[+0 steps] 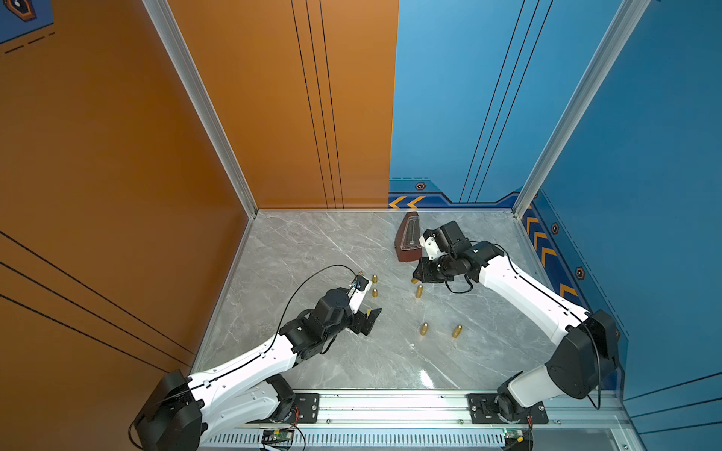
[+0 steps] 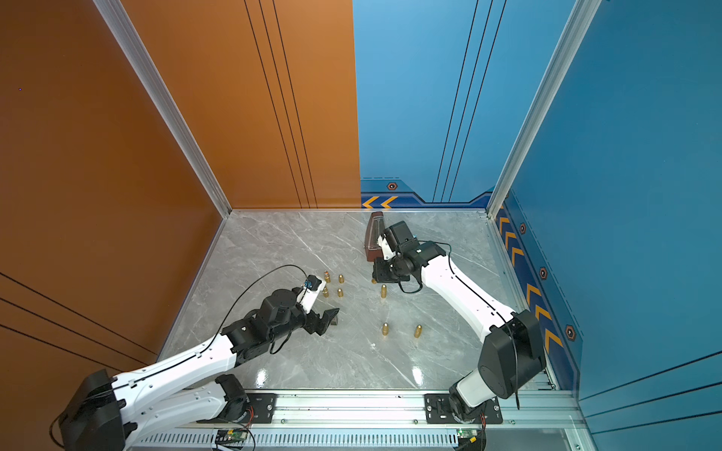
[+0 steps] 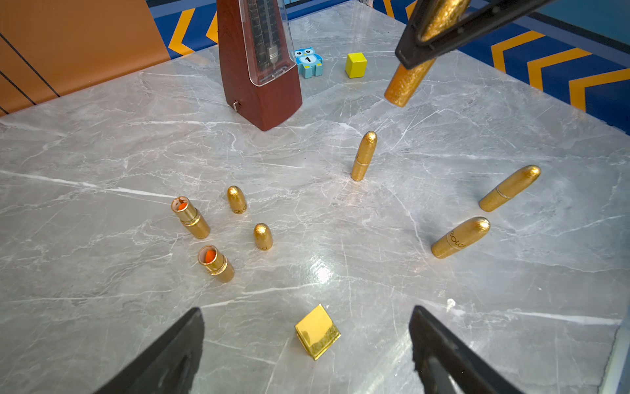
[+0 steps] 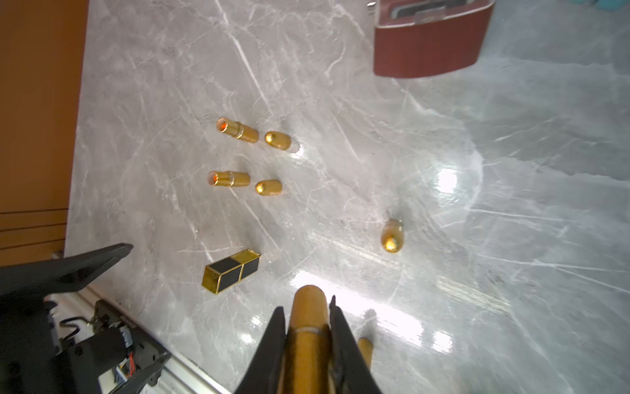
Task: Open the lipstick cap
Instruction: Pick up the lipstick at the center of the board, then open the cover of the lipstick.
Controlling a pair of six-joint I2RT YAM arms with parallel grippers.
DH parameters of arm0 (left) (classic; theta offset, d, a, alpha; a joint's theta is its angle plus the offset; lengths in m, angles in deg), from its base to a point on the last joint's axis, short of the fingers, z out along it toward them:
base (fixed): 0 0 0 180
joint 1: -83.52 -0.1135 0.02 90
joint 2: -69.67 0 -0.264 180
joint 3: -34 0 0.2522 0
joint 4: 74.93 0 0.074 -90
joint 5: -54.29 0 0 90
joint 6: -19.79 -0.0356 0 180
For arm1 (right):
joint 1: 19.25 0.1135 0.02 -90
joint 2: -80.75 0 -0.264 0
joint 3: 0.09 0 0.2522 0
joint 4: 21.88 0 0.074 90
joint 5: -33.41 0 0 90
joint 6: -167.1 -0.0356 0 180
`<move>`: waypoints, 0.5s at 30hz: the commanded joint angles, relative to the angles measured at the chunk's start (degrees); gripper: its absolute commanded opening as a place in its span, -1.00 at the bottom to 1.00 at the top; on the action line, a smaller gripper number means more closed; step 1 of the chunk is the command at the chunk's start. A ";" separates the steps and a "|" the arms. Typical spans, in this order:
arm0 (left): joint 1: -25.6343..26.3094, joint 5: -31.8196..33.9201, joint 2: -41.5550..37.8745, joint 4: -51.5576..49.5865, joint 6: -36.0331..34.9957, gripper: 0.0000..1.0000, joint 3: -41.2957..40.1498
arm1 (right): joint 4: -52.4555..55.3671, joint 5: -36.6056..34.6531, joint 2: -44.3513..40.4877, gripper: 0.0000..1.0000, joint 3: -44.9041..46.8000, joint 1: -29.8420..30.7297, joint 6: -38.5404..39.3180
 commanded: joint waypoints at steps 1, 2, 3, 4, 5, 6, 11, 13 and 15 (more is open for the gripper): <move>-0.98 -6.09 -1.09 1.06 -1.70 0.76 -1.67 | 1.41 8.44 -1.12 -0.67 0.06 2.32 1.62; -1.14 -7.45 -1.07 1.97 -2.03 0.75 -2.04 | 1.06 9.58 -1.03 -0.67 0.20 2.94 1.55; -1.22 -8.78 -1.08 2.80 -2.28 0.64 -2.42 | 0.56 10.52 -0.93 -0.67 0.37 3.60 1.17; -1.25 -9.92 -0.93 3.44 -2.45 0.58 -2.49 | -0.11 11.28 -0.88 -0.67 0.55 4.17 0.61; -1.25 -11.00 -0.67 4.04 -2.64 0.54 -2.46 | -0.93 12.07 -0.80 -0.67 0.85 4.66 0.00; -1.27 -11.77 -0.35 4.56 -2.88 0.50 -2.51 | -1.68 12.86 -0.77 -0.67 1.02 5.05 -0.65; -1.34 -12.82 1.89 7.95 -3.16 0.27 -2.14 | -4.37 17.95 0.59 -0.67 1.27 6.54 -2.81; -1.31 -14.07 2.64 9.06 -2.91 0.19 -1.55 | -4.55 18.10 1.20 -0.66 1.34 7.07 -3.12; -1.09 -15.91 3.43 10.29 -3.05 0.13 -1.13 | -5.04 18.56 1.77 -0.67 1.37 7.42 -3.70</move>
